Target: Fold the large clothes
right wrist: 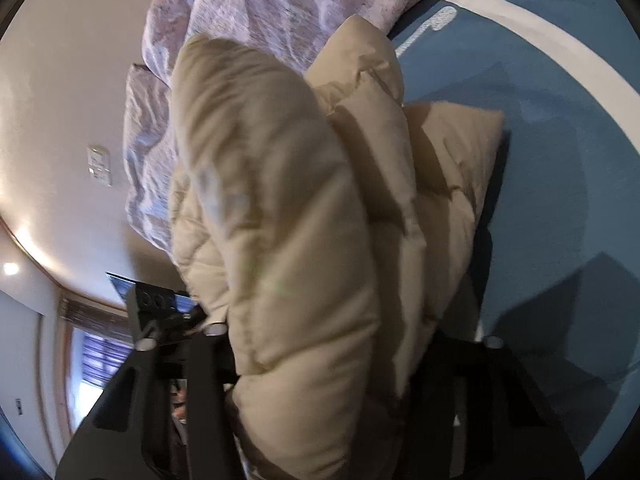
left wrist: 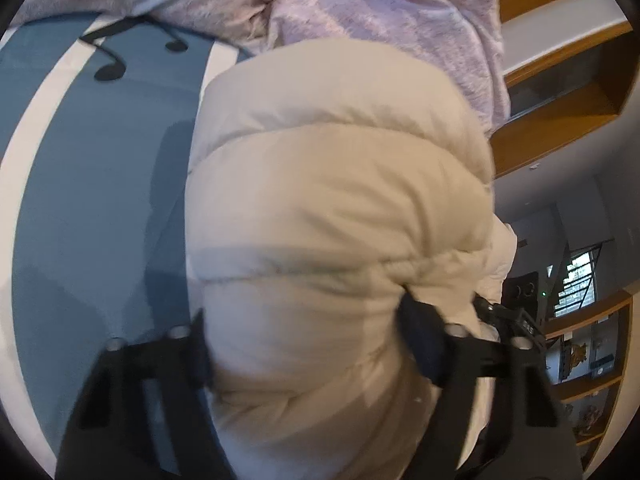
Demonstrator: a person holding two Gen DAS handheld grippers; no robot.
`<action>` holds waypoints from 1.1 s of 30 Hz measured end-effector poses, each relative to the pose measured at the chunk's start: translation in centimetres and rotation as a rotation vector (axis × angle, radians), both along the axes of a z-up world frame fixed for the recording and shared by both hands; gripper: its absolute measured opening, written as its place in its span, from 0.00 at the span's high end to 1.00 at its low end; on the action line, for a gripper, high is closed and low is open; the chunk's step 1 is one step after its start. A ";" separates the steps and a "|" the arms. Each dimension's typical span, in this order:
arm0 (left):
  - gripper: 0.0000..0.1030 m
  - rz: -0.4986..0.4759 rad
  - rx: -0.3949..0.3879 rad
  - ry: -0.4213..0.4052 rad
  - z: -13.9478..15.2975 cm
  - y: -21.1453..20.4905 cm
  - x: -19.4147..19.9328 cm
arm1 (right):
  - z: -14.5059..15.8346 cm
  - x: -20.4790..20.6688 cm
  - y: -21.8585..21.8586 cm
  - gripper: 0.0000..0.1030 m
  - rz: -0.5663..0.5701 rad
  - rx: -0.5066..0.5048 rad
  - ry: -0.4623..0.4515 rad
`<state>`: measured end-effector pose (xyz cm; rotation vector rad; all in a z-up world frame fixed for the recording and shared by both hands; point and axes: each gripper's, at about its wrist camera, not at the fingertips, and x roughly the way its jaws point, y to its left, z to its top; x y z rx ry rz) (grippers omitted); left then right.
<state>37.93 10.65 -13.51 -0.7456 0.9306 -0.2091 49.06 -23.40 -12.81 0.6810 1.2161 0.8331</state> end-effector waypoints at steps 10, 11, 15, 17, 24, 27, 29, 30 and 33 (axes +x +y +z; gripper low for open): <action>0.66 0.093 0.018 -0.119 4.0 3.6 -3.3 | 4.4 0.4 5.6 0.72 0.085 0.013 -0.088; 0.66 0.107 0.023 -0.130 4.5 4.3 -3.7 | 4.7 0.6 6.3 0.72 0.095 0.015 -0.096; 0.66 0.174 0.058 -0.158 5.9 7.2 -5.5 | 6.2 1.0 10.8 0.72 0.154 -0.001 -0.144; 0.65 0.198 0.071 -0.163 6.0 8.6 -5.9 | 6.4 1.2 12.4 0.72 0.170 -0.009 -0.153; 0.63 0.262 0.139 -0.112 4.3 12.3 -6.3 | 4.8 2.4 17.1 0.73 0.203 -0.070 -0.150; 0.59 0.278 0.146 -0.085 2.8 12.9 -5.8 | 3.7 3.0 17.6 0.72 0.195 -0.091 -0.130; 0.54 0.288 0.147 -0.082 2.2 13.4 -5.8 | 3.5 2.9 17.6 0.66 0.186 -0.094 -0.127; 0.52 0.292 0.154 -0.081 2.2 13.4 -5.9 | 3.9 2.7 17.4 0.63 0.179 -0.119 -0.147; 0.40 0.317 0.224 -0.080 2.8 13.0 -6.3 | 5.8 1.7 17.7 0.48 0.136 -0.226 -0.225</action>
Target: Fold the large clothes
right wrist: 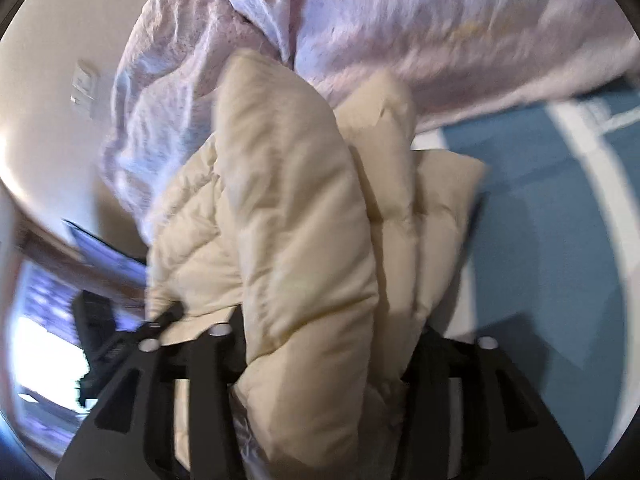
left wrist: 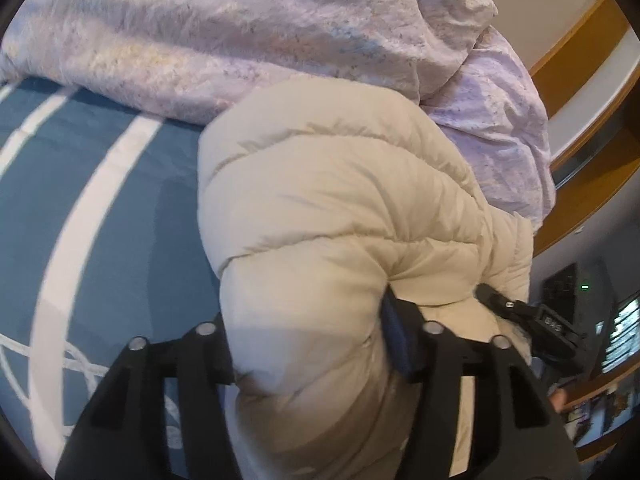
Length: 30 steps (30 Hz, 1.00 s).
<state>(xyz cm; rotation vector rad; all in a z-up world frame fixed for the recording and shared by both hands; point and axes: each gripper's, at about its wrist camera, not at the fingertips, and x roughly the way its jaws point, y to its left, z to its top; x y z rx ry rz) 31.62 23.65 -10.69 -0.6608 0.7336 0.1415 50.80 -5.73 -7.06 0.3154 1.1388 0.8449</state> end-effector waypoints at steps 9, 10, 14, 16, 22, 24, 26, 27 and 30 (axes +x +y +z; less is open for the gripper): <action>0.19 0.112 0.236 0.002 4.0 -1.2 -1.8 | 5.4 -2.7 -1.8 0.23 -0.147 -0.177 -0.240; 0.17 0.121 0.273 0.004 4.5 -1.5 -2.0 | 5.9 -3.1 -2.4 0.21 -0.185 -0.206 -0.296; 0.15 0.125 0.353 0.008 5.6 -2.7 -1.6 | 7.8 -4.7 -2.9 0.22 -0.238 -0.210 -0.407; 0.15 0.123 0.369 0.010 5.9 -3.2 -1.1 | 8.1 -4.8 -0.9 0.26 -0.195 -0.227 -0.445; 0.15 0.125 0.451 0.051 5.5 -4.4 0.6 | 7.4 -5.8 3.6 0.32 -0.084 -0.285 -0.529; 0.15 0.127 0.490 0.065 5.3 -4.6 1.1 | 6.9 -5.8 4.7 0.32 -0.073 -0.292 -0.554; 0.15 0.128 0.525 0.074 5.1 -4.8 1.7 | 6.7 -5.7 5.4 0.32 -0.076 -0.302 -0.573; 0.15 0.127 0.534 0.076 5.0 -4.9 1.9 | 6.3 -5.3 5.7 0.32 -0.084 -0.314 -0.580; 0.15 0.117 0.556 0.090 4.3 -5.2 2.8 | 5.2 -4.5 6.2 0.32 -0.100 -0.350 -0.575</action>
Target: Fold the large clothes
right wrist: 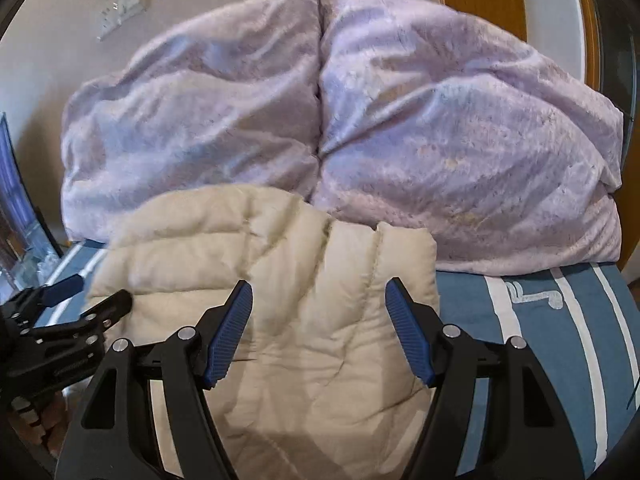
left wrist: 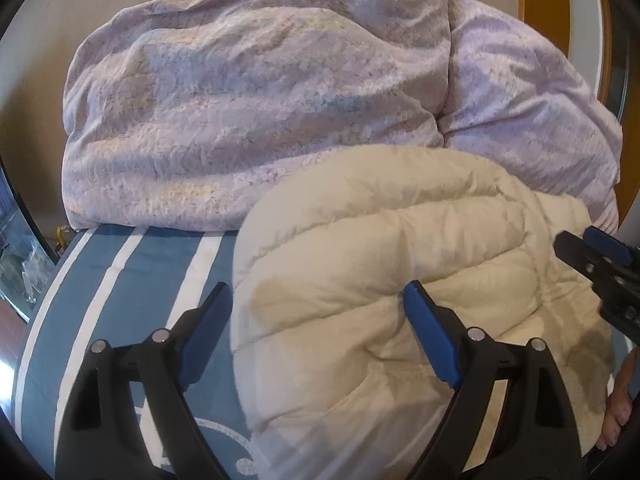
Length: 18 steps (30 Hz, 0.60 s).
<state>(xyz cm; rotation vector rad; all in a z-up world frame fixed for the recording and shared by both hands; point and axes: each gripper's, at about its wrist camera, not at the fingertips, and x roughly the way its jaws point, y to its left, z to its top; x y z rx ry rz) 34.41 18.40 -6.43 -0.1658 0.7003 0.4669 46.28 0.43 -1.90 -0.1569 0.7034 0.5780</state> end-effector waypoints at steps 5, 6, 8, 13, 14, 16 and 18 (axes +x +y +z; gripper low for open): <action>0.13 -0.022 0.003 0.011 -1.5 -0.7 1.0 | -3.8 0.8 -0.1 0.32 -0.029 -0.088 0.042; 0.12 -0.024 0.001 0.008 -1.7 -0.8 1.0 | -4.2 0.9 -0.3 0.31 -0.034 -0.084 0.052; 0.12 -0.025 -0.003 0.004 -2.2 -1.0 1.3 | -4.7 1.1 -0.8 0.32 -0.044 -0.068 0.077; 0.10 -0.021 -0.022 -0.006 -3.2 -0.8 1.6 | -5.6 1.4 -1.0 0.31 -0.055 -0.062 0.113; 0.08 -0.018 -0.035 -0.010 -3.4 -0.6 1.6 | -5.8 1.5 -1.0 0.31 -0.058 -0.061 0.116; 0.07 -0.013 -0.057 -0.019 -3.9 -0.3 1.6 | -6.2 1.5 -1.0 0.31 -0.061 -0.058 0.119; 0.06 -0.011 -0.075 -0.027 -4.4 0.0 1.7 | -6.5 1.4 -1.0 0.31 -0.064 -0.054 0.117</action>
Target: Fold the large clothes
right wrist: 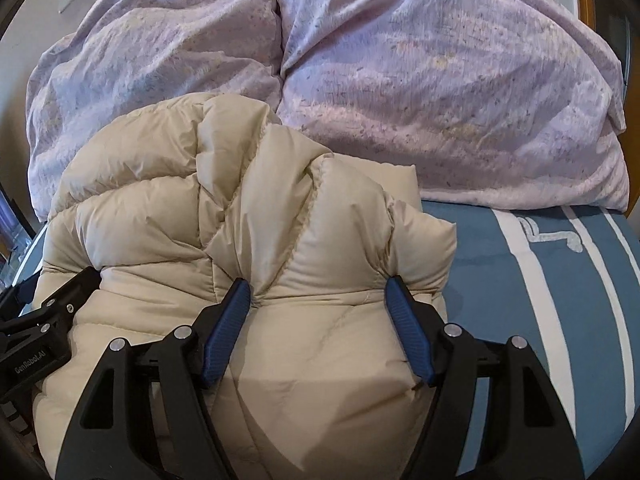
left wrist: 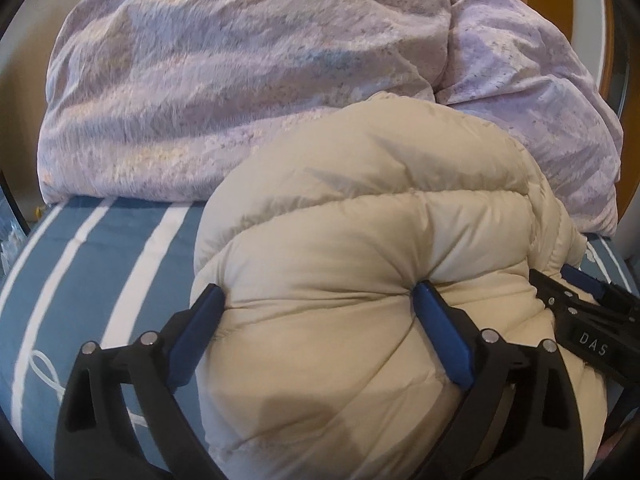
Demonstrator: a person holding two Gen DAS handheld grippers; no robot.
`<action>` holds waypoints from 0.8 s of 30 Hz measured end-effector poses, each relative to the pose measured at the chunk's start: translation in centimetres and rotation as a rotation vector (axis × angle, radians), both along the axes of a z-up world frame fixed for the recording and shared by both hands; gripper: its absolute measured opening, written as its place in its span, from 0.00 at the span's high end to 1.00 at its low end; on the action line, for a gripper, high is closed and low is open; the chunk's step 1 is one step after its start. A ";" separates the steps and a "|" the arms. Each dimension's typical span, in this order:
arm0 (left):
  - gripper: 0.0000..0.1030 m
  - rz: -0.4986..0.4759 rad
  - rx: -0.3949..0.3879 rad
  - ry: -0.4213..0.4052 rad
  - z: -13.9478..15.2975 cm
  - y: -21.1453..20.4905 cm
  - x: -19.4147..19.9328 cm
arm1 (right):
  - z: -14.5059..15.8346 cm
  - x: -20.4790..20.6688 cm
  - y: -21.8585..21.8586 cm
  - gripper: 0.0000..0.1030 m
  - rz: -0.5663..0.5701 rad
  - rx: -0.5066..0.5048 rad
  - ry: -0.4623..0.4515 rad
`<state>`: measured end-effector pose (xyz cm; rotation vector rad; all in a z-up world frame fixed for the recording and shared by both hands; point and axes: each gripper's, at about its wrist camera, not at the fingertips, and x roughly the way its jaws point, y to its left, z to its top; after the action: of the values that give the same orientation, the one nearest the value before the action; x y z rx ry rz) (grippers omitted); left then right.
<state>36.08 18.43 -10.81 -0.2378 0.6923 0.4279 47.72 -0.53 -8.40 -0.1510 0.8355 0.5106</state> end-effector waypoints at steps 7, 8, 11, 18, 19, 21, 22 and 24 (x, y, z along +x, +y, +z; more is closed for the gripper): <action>0.03 0.007 0.006 -0.007 -0.7 0.1 0.2 | -0.3 -0.1 0.0 0.30 -0.006 0.004 -0.020; 0.03 0.008 0.010 -0.007 -0.7 0.1 0.3 | -0.3 -0.1 0.0 0.30 -0.007 0.002 -0.023; 0.02 0.012 0.018 -0.002 -0.9 0.1 0.3 | -0.5 0.0 0.3 0.30 -0.010 -0.006 -0.033; 0.02 0.024 -0.002 0.030 -1.0 0.2 0.7 | -0.7 -0.1 0.4 0.28 -0.015 -0.012 -0.038; 0.02 0.024 -0.004 0.032 -1.1 0.2 0.8 | -0.8 -0.1 0.4 0.28 -0.015 -0.013 -0.038; 0.02 0.024 -0.008 0.036 -1.1 0.3 0.9 | -0.8 -0.1 0.4 0.27 -0.015 -0.012 -0.037; 0.02 0.024 -0.008 0.038 -1.1 0.2 0.9 | -0.8 0.0 0.4 0.27 -0.015 -0.011 -0.035; 0.02 0.024 -0.010 0.041 -1.2 0.2 0.9 | -0.8 0.0 0.3 0.27 -0.015 -0.007 -0.032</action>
<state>37.00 18.62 -11.97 -0.2476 0.7321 0.4533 47.72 -0.23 -9.21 -0.1585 0.8069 0.4898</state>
